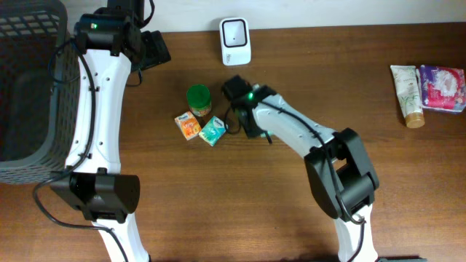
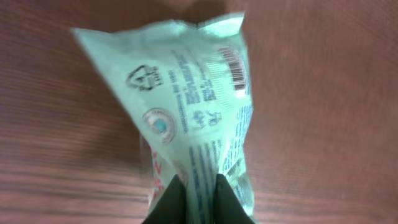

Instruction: Scan the item barcode

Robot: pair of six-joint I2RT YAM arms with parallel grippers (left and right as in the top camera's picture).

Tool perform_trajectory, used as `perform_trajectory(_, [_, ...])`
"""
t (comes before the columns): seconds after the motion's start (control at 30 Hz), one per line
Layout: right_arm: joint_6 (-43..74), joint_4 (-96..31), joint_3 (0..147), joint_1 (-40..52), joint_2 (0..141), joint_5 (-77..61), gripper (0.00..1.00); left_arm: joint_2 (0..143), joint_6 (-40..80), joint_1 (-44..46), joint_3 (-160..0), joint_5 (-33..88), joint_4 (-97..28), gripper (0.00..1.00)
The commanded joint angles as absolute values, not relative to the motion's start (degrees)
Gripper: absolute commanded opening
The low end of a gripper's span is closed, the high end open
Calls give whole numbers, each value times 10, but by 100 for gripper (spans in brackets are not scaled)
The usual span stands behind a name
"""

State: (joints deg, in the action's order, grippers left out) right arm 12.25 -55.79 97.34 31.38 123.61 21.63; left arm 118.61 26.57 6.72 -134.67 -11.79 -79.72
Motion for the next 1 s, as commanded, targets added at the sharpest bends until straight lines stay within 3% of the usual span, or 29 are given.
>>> perform_trajectory(0.0, [129, -616, 1090, 273, 1231, 69, 4, 1190, 260, 70, -1346, -118, -798, 99])
perform_trajectory(0.2, [122, -678, 1129, 147, 1232, -293, 4, 1190, 260, 70, -1346, -117, -798, 99])
perform_trajectory(0.33, [77, -667, 1026, 71, 1233, -537, 4, 1190, 260, 70, -1346, -118, -798, 99])
perform_trajectory(0.53, [100, -575, 849, 13, 1233, -555, 4, 1190, 260, 70, -1346, -117, -798, 99])
perform_trajectory(0.63, [140, -576, 846, -39, 1233, -440, 5, 1190, 260, 70, -1346, -117, -798, 99])
perform_trajectory(0.7, [139, -586, 849, -72, 1233, -374, 25, 1190, 260, 70, -1346, -117, -798, 99])
perform_trajectory(0.77, [128, -608, 864, -91, 1232, -364, 34, 1190, 260, 70, -1346, -118, -798, 99])
perform_trajectory(0.97, [48, -775, 1050, -89, 1232, -306, 46, 1190, 260, 70, -1346, -118, -798, 99])
